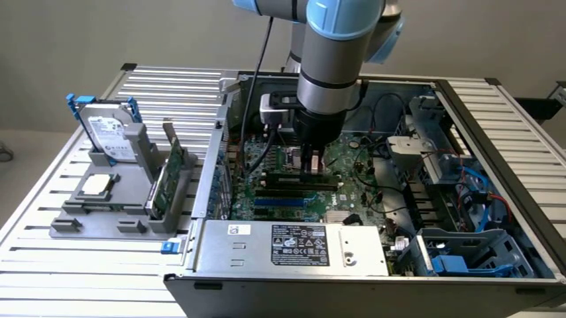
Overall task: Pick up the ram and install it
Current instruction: 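Insert the ram into the slot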
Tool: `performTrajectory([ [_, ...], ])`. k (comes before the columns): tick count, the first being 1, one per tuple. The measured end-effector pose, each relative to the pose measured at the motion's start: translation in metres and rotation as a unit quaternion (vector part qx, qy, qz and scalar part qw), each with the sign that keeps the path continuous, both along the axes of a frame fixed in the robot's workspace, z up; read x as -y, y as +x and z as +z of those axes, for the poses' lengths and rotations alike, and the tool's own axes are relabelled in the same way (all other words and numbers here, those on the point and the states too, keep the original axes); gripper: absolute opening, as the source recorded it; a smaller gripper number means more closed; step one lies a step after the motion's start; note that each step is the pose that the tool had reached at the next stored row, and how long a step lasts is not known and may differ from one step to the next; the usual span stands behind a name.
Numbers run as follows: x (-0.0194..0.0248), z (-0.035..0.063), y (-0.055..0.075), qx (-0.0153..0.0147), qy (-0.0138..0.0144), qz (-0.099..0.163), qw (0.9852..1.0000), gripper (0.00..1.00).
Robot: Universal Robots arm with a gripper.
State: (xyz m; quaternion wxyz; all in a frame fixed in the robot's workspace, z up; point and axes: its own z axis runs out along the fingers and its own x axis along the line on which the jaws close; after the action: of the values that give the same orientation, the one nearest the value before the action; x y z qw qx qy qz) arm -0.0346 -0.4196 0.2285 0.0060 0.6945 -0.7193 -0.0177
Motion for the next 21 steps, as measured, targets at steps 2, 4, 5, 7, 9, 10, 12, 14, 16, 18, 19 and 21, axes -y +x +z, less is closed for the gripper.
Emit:
performTrajectory([
  [2, -0.0008, -0.0002, -0.0001, 0.0, -0.0001, 0.0, 1.0, 0.13],
  [4, -0.0018, -0.0004, 0.0, 0.0, -0.0001, 0.0, 1.0, 0.13],
  [5, -0.0023, -0.0005, 0.0, 0.0, -0.0002, 0.0, 1.0, 0.13],
  [7, -0.0027, -0.0007, 0.0, 0.0, -0.0005, 0.0, 1.0, 0.13],
  [9, -0.0027, -0.001, 0.0, 0.0, -0.0012, 0.0, 1.0, 0.13],
  [10, -0.0027, -0.0011, 0.0, 0.0, -0.0016, 0.0, 1.0, 0.13],
  [12, -0.0027, -0.0014, 0.0, -0.0001, -0.0025, 0.0, 1.0, 0.13],
  [14, -0.0027, -0.0017, 0.0, -0.0001, -0.0034, 0.0, 1.0, 0.13],
  [16, -0.0027, -0.0021, 0.0, -0.0001, -0.0043, 0.0, 1.0, 0.13],
  [18, -0.0027, -0.0025, 0.0, -0.0001, -0.0052, 0.0, 1.0, 0.13],
  [19, -0.0027, -0.0027, 0.0, -0.0001, -0.0055, 0.0, 1.0, 0.13],
  [21, -0.0027, -0.0032, 0.0, -0.0001, -0.0063, 0.0, 1.0, 0.13],
])
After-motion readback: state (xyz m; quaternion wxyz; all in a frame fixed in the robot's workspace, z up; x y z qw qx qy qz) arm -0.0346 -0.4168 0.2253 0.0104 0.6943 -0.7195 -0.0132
